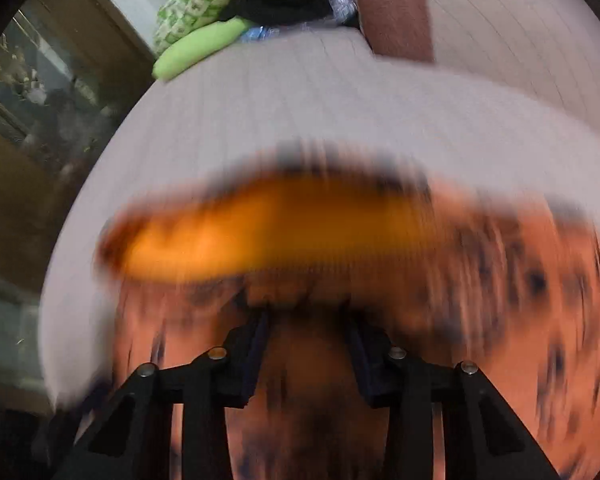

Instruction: Fold small clothes

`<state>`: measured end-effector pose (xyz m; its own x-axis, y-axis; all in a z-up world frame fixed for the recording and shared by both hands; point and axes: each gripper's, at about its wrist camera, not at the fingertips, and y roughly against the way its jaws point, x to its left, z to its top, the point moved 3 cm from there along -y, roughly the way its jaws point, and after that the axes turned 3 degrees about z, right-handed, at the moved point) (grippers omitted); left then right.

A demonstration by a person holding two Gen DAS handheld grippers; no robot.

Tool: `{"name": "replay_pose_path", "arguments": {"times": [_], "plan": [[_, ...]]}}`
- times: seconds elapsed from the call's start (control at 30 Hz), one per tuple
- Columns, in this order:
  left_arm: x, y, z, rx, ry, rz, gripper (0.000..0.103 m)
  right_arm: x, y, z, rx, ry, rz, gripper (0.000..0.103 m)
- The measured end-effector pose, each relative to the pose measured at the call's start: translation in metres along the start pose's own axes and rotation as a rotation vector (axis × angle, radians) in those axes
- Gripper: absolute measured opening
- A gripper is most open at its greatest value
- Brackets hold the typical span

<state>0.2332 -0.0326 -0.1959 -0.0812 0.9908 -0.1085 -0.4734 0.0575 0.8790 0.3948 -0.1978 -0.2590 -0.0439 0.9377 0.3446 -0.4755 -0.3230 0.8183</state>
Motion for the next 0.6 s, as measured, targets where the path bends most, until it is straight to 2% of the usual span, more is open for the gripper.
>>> {"name": "replay_pose_path", "arguments": {"times": [0.07, 0.17, 0.27, 0.33, 0.4, 0.5, 0.6], "plan": [[-0.001, -0.003, 0.008, -0.017, -0.009, 0.015, 0.076, -0.016, 0.010, 0.030, -0.103, -0.118, 0.022, 0.041], [-0.003, 0.003, 0.017, -0.067, -0.024, 0.059, 0.076, -0.033, 0.047, 0.023, -0.187, -0.189, 0.040, 0.041], [-0.017, 0.023, 0.016, -0.108, -0.037, 0.013, 0.076, -0.043, 0.105, -0.029, -0.233, -0.156, 0.008, 0.041], [-0.033, 0.045, 0.011, -0.172, -0.089, -0.015, 0.076, -0.058, 0.147, -0.080, -0.259, -0.168, -0.040, 0.041], [-0.051, 0.056, 0.002, -0.197, -0.170, -0.027, 0.076, -0.073, 0.177, -0.123, -0.269, -0.187, -0.110, 0.041], [-0.074, 0.054, -0.018, -0.171, -0.267, -0.034, 0.077, -0.088, 0.203, -0.180, -0.261, -0.235, -0.198, 0.041], [-0.082, 0.041, -0.045, -0.107, -0.315, -0.026, 0.080, -0.114, 0.207, -0.220, -0.218, -0.334, -0.209, 0.041]]}}
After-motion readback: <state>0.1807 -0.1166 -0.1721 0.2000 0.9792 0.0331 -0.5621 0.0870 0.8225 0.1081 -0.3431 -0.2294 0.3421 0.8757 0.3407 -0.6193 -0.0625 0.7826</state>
